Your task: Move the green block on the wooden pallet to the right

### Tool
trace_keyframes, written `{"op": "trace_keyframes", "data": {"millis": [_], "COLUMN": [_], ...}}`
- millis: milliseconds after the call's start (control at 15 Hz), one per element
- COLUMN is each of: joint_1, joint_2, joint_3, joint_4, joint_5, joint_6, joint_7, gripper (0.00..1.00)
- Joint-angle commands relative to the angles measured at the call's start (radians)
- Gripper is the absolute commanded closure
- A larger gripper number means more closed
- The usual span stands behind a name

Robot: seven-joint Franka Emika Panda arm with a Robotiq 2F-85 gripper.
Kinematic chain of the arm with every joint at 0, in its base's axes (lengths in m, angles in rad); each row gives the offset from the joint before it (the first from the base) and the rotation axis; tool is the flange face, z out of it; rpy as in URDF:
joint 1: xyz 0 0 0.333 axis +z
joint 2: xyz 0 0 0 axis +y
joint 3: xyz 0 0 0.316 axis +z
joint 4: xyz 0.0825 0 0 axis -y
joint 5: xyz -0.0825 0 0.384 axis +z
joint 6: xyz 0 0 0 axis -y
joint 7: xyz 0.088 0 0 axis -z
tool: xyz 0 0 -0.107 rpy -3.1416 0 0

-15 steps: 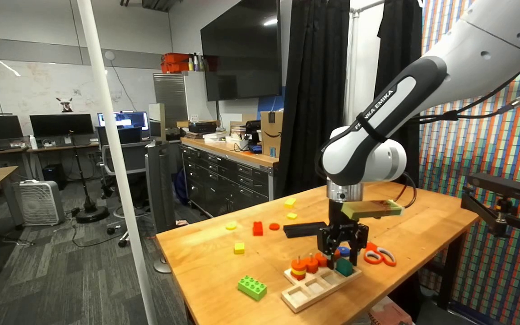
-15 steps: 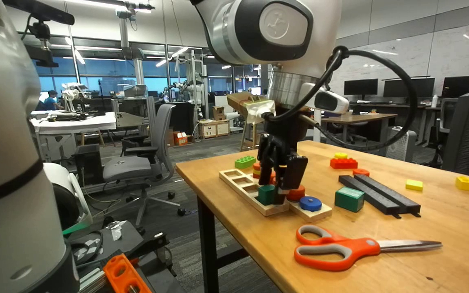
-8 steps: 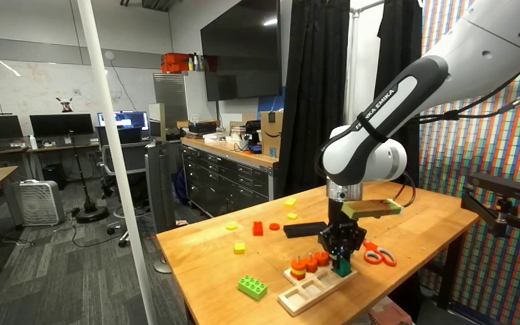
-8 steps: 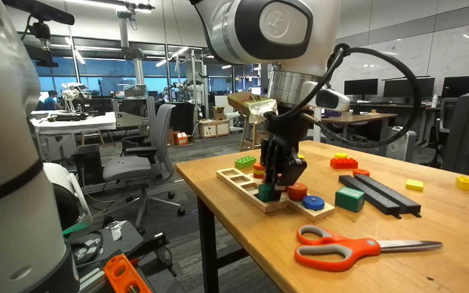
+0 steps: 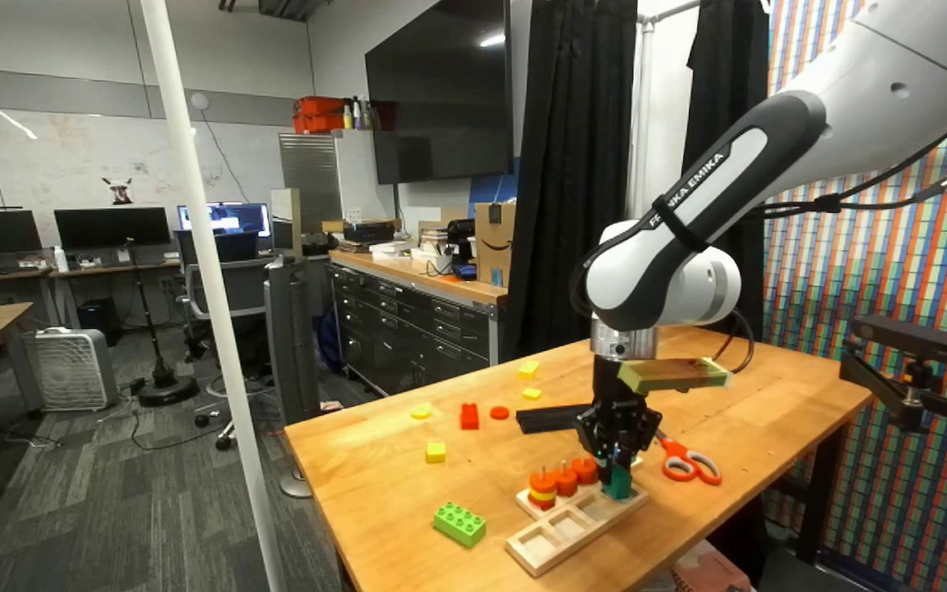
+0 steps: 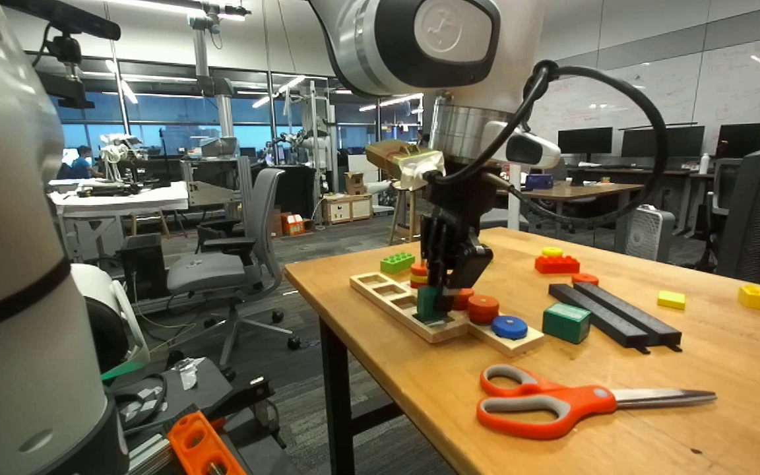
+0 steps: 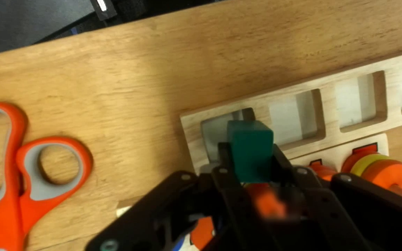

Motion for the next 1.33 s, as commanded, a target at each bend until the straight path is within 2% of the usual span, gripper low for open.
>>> {"op": "trace_keyframes", "data": {"millis": [0, 267, 667, 867, 1267], "joint_1": [0.018, 0.001, -0.111, -0.17, -0.276], "joint_2": [-0.086, -0.173, -0.275, -0.297, -0.287], "joint_3": [0.015, 0.017, 0.015, -0.01, -0.107], "joint_4": [-0.005, -0.018, -0.022, -0.018, -0.021], "joint_5": [0.026, 0.02, -0.006, 0.02, 0.095], "joint_6": [-0.036, -0.052, -0.014, -0.007, 0.018], "joint_7": [0.035, 0.1, 0.308, 0.365, 0.412], "gripper": [0.84, 0.85, 0.85, 0.85, 0.85]}}
